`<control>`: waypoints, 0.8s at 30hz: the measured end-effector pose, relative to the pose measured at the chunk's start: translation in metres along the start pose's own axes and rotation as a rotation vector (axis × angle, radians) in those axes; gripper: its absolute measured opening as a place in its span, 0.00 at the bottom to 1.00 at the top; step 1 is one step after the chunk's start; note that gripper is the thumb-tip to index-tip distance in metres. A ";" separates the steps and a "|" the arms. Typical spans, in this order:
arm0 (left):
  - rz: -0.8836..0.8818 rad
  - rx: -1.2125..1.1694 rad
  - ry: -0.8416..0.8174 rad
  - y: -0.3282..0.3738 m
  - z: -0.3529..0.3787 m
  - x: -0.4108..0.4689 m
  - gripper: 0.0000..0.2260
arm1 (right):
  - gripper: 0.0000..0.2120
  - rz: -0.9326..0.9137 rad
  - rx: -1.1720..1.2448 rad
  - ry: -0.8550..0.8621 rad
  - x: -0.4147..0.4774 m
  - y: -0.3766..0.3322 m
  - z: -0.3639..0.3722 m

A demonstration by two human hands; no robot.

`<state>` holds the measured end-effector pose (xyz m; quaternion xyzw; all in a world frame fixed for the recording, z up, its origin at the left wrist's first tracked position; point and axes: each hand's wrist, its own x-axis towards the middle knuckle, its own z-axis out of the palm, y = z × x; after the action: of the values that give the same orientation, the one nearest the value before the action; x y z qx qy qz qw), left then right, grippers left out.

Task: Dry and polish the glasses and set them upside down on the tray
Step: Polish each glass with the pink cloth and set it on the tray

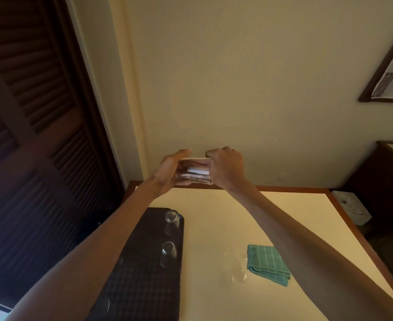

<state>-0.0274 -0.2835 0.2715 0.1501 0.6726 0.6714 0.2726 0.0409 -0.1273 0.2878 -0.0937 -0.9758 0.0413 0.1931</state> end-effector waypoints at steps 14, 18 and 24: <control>0.447 0.202 0.236 -0.011 0.001 0.002 0.16 | 0.22 0.576 1.117 -0.646 -0.005 -0.006 0.024; 0.052 -0.053 0.022 -0.015 -0.009 0.004 0.20 | 0.09 0.133 0.145 -0.158 -0.008 -0.009 0.005; -0.005 0.011 0.083 -0.014 0.000 -0.001 0.14 | 0.08 0.013 0.031 0.029 -0.019 -0.014 0.004</control>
<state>-0.0240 -0.2851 0.2580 0.1219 0.6874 0.6726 0.2453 0.0543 -0.1452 0.2783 -0.0978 -0.9716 0.0566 0.2081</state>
